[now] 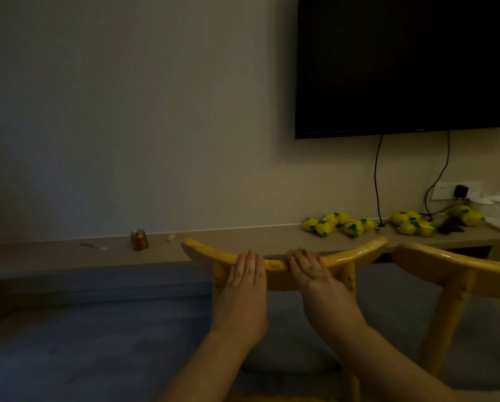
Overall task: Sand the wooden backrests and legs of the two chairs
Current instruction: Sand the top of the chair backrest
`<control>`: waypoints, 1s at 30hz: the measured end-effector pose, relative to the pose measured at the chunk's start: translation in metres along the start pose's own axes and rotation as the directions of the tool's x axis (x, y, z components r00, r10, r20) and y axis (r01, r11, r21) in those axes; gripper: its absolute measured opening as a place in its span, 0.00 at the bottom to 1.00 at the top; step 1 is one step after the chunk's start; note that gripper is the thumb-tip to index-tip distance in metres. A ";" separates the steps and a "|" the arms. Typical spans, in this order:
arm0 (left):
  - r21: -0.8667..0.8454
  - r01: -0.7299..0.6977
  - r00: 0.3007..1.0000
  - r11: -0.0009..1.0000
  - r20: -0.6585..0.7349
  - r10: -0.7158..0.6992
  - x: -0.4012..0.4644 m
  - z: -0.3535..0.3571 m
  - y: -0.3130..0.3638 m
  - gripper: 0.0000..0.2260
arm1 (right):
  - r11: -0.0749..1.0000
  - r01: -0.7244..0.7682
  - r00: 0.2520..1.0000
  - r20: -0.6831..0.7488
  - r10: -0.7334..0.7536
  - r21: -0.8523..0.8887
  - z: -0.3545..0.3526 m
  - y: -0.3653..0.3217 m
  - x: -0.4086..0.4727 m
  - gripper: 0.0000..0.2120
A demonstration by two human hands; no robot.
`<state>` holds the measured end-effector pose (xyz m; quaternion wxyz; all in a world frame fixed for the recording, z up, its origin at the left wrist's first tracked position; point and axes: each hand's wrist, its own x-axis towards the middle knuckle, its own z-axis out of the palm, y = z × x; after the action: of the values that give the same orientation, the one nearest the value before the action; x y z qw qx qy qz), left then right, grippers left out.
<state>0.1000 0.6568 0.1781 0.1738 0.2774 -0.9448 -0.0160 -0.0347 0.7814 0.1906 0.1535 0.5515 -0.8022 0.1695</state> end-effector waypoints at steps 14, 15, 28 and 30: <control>0.010 -0.019 0.999 1.000 -0.041 0.020 -0.003 0.006 -0.002 0.48 | 1.000 -0.024 0.997 0.068 0.023 0.016 -0.013 0.022 -0.009 0.40; 0.020 -0.024 0.999 1.000 -0.046 0.025 -0.003 0.006 -0.003 0.48 | 1.000 0.010 0.995 0.097 -0.011 0.014 -0.011 0.018 -0.008 0.40; 0.028 -0.021 0.999 0.999 -0.041 0.022 -0.003 0.006 -0.001 0.47 | 0.999 0.004 0.999 0.049 -0.006 0.036 -0.011 0.012 -0.002 0.40; 0.046 -0.031 0.999 0.998 -0.035 0.032 -0.003 0.005 -0.003 0.48 | 0.997 0.074 0.995 0.070 -0.076 0.028 -0.009 0.004 0.000 0.40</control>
<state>0.1020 0.6558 0.1721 0.1846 0.2666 -0.9459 0.0130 -0.0381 0.7874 0.1983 0.1242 0.5888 -0.7836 0.1544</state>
